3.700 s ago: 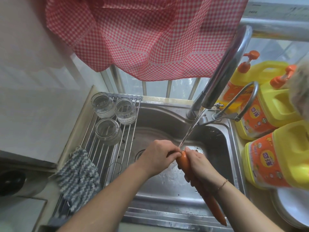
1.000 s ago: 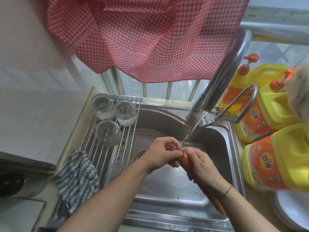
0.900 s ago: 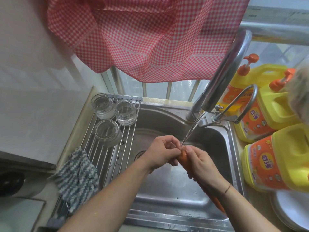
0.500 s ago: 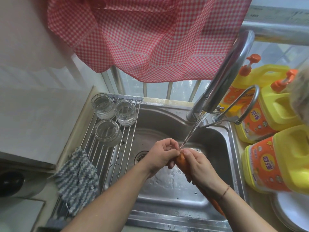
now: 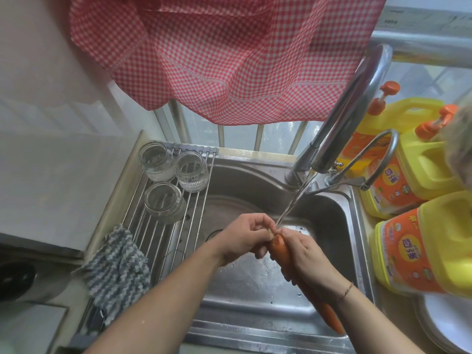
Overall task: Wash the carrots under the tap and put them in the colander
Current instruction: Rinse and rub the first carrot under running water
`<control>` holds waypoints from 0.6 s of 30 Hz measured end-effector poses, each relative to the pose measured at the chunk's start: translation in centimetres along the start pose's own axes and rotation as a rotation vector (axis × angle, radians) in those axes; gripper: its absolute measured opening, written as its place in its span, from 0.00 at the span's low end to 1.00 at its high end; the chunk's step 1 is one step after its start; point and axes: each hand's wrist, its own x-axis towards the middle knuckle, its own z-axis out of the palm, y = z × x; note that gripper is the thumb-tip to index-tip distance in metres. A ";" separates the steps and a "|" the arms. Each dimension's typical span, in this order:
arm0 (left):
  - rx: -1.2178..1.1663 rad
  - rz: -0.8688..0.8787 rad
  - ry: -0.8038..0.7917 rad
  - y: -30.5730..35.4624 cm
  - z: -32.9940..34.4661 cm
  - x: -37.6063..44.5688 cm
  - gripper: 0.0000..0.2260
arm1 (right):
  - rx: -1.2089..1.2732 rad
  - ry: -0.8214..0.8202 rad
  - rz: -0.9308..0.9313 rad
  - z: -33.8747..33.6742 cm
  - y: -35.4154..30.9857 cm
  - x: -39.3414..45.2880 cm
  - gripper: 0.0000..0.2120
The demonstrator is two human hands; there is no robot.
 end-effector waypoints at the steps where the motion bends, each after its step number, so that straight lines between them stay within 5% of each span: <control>1: 0.010 -0.004 0.004 -0.1 0.0 -0.1 0.05 | -0.011 -0.007 -0.003 0.0 -0.1 0.0 0.21; 18: 0.108 0.029 0.065 0.1 -0.3 -0.2 0.05 | -0.076 0.031 -0.070 0.2 -0.7 0.1 0.20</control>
